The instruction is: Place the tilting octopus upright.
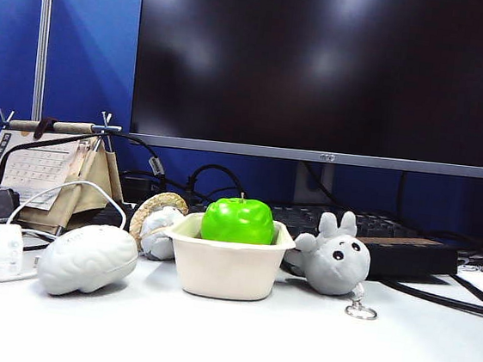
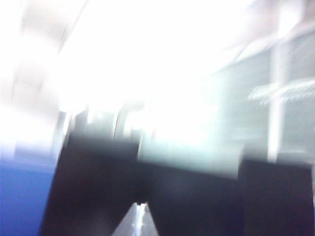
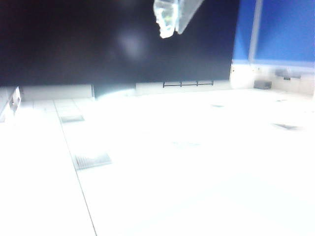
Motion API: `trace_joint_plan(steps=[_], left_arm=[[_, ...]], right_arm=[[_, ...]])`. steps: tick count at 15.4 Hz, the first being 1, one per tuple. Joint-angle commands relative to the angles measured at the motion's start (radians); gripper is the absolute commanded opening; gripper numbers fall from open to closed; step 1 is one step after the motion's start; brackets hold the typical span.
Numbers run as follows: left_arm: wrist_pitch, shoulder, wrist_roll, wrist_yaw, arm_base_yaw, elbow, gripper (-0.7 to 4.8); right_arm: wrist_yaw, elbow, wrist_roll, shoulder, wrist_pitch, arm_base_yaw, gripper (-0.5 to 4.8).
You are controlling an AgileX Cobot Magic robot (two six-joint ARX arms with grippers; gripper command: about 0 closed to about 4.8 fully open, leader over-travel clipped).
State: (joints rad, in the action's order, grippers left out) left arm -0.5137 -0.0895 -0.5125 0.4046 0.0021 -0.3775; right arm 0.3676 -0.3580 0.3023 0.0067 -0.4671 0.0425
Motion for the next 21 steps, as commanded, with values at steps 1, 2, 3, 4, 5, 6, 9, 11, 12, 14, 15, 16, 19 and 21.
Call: trace_joint_plan(steps=[1,2,3,4,5,6,9,11,12,14,15,16,19,21], left_arm=[[0.354,-0.042,0.239,-0.103,0.003,-0.357,-0.06],[0.478,-0.088,0.305,-0.148,0.003,-0.495,-0.05],[0.571,-0.148,0.361,-0.166,0.003,-0.624,-0.05],[0.648,-0.226,0.407,-0.164,0.003,-0.754,-0.05],[0.719,-0.310,0.416,-0.161,0.003,-0.870,-0.05],[0.816,-0.409,0.416,-0.154,0.003,-0.986,-0.05],[0.998,-0.605,0.415,-0.085,0.003,-1.145,-0.05],[1.098,-0.756,0.396,0.111,0.002,-1.190,-0.05],[1.143,-0.820,0.396,0.198,0.002,-1.190,-0.05],[1.254,-0.948,0.396,0.360,-0.003,-1.190,-0.05],[1.314,-1.011,0.396,0.407,-0.026,-1.189,-0.05],[1.374,-1.084,0.386,0.409,-0.075,-1.189,-0.05],[1.408,-1.242,0.382,0.408,-0.206,-1.189,-0.05],[1.392,-1.310,0.382,0.407,-0.294,-1.189,-0.05]], right_arm=[[-0.042,-0.340,-0.171,0.069,0.386,0.000,0.07],[-0.085,-0.490,-0.212,0.128,0.504,0.000,0.07],[-0.108,-0.623,-0.246,0.199,0.602,0.000,0.07],[-0.106,-0.752,-0.275,0.279,0.694,0.000,0.07],[-0.101,-0.888,-0.281,0.375,0.791,0.000,0.07],[-0.079,-1.037,-0.281,0.486,0.929,0.000,0.07],[-0.073,-1.288,-0.281,0.692,1.233,-0.001,0.07],[-0.066,-1.366,-0.278,0.817,1.383,-0.002,0.07],[-0.023,-1.366,-0.275,0.852,1.424,-0.002,0.07],[0.132,-1.366,-0.269,0.946,1.555,-0.005,0.07],[0.188,-1.365,-0.269,0.987,1.619,-0.008,0.07],[0.216,-1.365,-0.269,1.043,1.673,-0.008,0.07],[0.215,-1.356,-0.282,1.198,1.828,-0.008,0.08],[0.215,-1.302,-0.307,1.250,1.823,-0.009,0.08]])
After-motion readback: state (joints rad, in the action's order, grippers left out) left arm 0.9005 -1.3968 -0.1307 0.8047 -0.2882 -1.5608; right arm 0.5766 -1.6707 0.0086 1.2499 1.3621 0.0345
